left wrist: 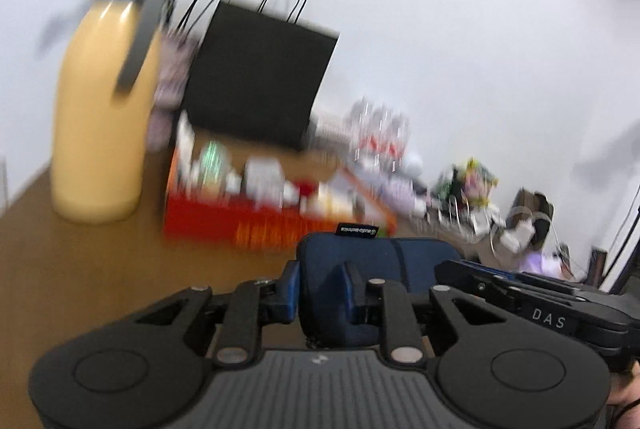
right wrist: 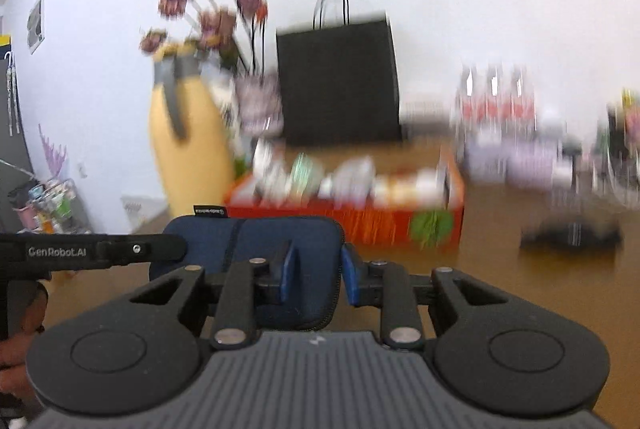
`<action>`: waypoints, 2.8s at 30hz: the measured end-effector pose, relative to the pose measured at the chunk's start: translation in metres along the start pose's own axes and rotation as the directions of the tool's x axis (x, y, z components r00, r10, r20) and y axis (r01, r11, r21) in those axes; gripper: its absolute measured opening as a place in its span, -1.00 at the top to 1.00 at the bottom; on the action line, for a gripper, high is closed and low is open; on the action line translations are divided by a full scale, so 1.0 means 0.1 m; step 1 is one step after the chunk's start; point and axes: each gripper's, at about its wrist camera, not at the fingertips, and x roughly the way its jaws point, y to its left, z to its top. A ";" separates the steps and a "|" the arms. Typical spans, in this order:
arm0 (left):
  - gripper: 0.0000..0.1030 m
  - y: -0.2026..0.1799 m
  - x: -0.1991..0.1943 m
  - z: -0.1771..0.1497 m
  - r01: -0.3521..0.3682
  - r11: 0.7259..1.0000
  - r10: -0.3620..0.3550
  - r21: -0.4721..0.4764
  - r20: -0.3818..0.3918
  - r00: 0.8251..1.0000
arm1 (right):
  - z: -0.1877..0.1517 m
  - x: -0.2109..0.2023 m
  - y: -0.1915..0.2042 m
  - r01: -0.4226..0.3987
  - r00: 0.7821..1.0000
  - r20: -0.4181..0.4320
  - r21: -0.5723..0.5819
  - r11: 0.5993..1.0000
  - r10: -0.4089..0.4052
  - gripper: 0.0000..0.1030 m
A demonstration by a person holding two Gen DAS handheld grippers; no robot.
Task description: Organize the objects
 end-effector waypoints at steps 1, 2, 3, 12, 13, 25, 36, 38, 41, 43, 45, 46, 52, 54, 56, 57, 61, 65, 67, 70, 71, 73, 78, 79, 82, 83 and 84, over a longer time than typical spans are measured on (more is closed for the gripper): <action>0.62 0.01 0.13 0.16 -0.002 1.000 0.002 0.017 0.017 1.000 | 0.15 0.10 -0.02 0.015 1.000 0.016 -0.027 1.000 -0.015 0.51; 0.62 0.01 0.29 0.32 -0.009 1.000 0.009 0.023 0.019 1.000 | 0.32 0.28 -0.06 0.033 0.999 0.022 -0.055 0.998 -0.032 0.51; 0.62 0.01 0.47 0.46 -0.021 1.000 0.021 0.016 0.013 1.000 | 0.45 0.44 -0.11 0.038 0.999 0.021 -0.056 0.998 -0.037 0.51; 0.62 0.59 1.89 0.79 -0.210 0.978 0.206 -0.010 -0.146 0.968 | 0.70 2.25 -0.45 0.025 0.981 -0.195 0.021 0.999 -0.021 0.49; 0.61 0.64 2.00 0.76 -0.231 0.973 0.229 0.012 -0.181 0.956 | 0.66 2.40 -0.43 0.030 0.969 -0.244 -0.001 1.000 -0.029 0.47; -0.07 0.56 2.12 0.67 -0.237 0.964 0.257 0.118 -0.202 0.945 | 0.84 2.27 -0.33 0.002 0.987 -0.162 -0.082 0.997 -0.015 -0.82; -0.69 -0.06 0.46 0.60 -0.260 0.947 0.254 0.187 0.055 0.966 | 0.68 0.53 0.38 0.342 0.939 0.212 -0.494 0.800 -0.270 -1.00; -0.79 -0.22 0.04 0.39 -0.308 0.930 0.287 0.201 0.127 0.949 | 0.46 0.22 0.47 0.318 0.947 0.193 -0.485 0.815 -0.255 -1.00; -0.97 -0.42 -0.51 0.04 -0.352 0.916 0.315 0.195 0.197 0.928 | 0.11 -0.28 0.54 0.214 0.975 0.138 -0.349 0.912 -0.176 -1.00; -1.00 -0.50 -0.84 -0.21 -0.380 0.910 0.342 0.168 0.219 0.914 | -0.15 -0.56 0.56 0.127 0.990 0.095 -0.237 0.963 -0.107 -1.00; -1.00 -0.56 -1.13 -0.46 -0.397 0.908 0.368 0.136 0.196 0.909 | -0.37 -0.75 0.61 0.080 0.996 0.051 -0.190 0.978 -0.072 -1.00; -1.00 -0.57 -1.24 -0.56 -0.397 0.909 0.375 0.125 0.168 0.912 | -0.46 -0.82 0.65 0.082 0.997 0.028 -0.188 0.979 -0.078 -1.00; -1.00 -0.70 -1.79 -0.97 -0.383 0.914 0.368 0.133 0.125 0.921 | -0.90 -1.38 0.88 0.121 0.993 0.040 -0.233 0.965 -0.114 -1.00; -1.00 -0.73 -1.87 -1.05 -0.394 0.909 0.384 0.135 0.092 0.919 | -0.92 -1.55 0.82 0.056 0.998 0.037 -0.108 0.993 -0.052 -1.00; -1.00 -0.78 -1.95 -1.11 -0.403 0.906 0.395 0.128 0.088 0.915 | -0.89 -1.65 0.77 -0.017 1.000 0.026 0.002 1.000 0.016 -1.00; -1.00 -0.80 -2.00 -1.13 -0.400 0.908 0.391 0.123 0.095 0.916 | -0.87 -1.70 0.78 -0.027 0.999 0.028 0.023 0.999 0.026 -1.00; -1.00 -0.93 -2.16 -1.22 -0.417 0.900 0.409 0.126 0.088 0.908 | -0.88 -1.84 0.95 0.048 0.995 0.085 -0.036 0.998 -0.045 -1.00; -1.00 -1.02 -2.19 -1.27 -0.439 0.882 0.432 0.169 0.080 0.898 | -0.95 -1.85 1.04 0.006 0.999 0.034 -0.055 0.998 -0.004 -1.00; -1.00 -1.06 -2.18 -1.28 -0.469 0.865 0.469 0.181 0.041 0.882 | -0.93 -1.81 1.08 0.035 0.999 -0.012 -0.050 0.998 -0.036 -1.00; -1.00 -1.06 -2.22 -1.24 -0.468 0.869 0.476 0.161 -0.011 0.879 | -0.93 -1.83 1.13 0.090 0.993 -0.068 -0.065 0.994 -0.094 -1.00; -1.00 -1.04 -2.26 -1.23 -0.457 0.877 0.464 0.149 -0.016 0.886 | -0.92 -1.83 1.13 0.103 0.990 -0.088 -0.067 0.992 -0.109 -1.00; -1.00 -1.02 -2.30 -1.22 -0.436 0.888 0.445 0.148 -0.036 0.895 | -0.91 -1.83 1.14 0.112 0.984 -0.133 -0.059 0.992 -0.119 -1.00; -1.00 -0.93 -2.26 -1.23 -0.429 0.893 0.442 0.136 -0.078 0.894 | -0.85 -1.84 1.19 0.089 0.987 -0.128 -0.055 0.995 -0.095 -1.00; -1.00 -0.93 -2.25 -1.24 -0.430 0.893 0.442 0.134 -0.078 0.893 | -0.83 -1.82 1.21 0.094 0.987 -0.124 -0.054 0.994 -0.100 -1.00; -1.00 -0.95 -2.23 -1.24 -0.438 0.887 0.451 0.146 -0.069 0.890 | -0.76 -1.78 1.28 0.100 0.989 -0.106 -0.058 0.993 -0.106 -1.00; -1.00 -0.95 -2.23 -1.24 -0.440 0.885 0.453 0.149 -0.068 0.889 | -0.77 -1.79 1.29 0.089 0.990 -0.104 -0.060 0.994 -0.095 -1.00; -1.00 -0.95 -2.23 -1.24 -0.440 0.886 0.453 0.150 -0.067 0.889 | -0.79 -1.79 1.27 0.084 0.990 -0.112 -0.063 0.994 -0.090 -1.00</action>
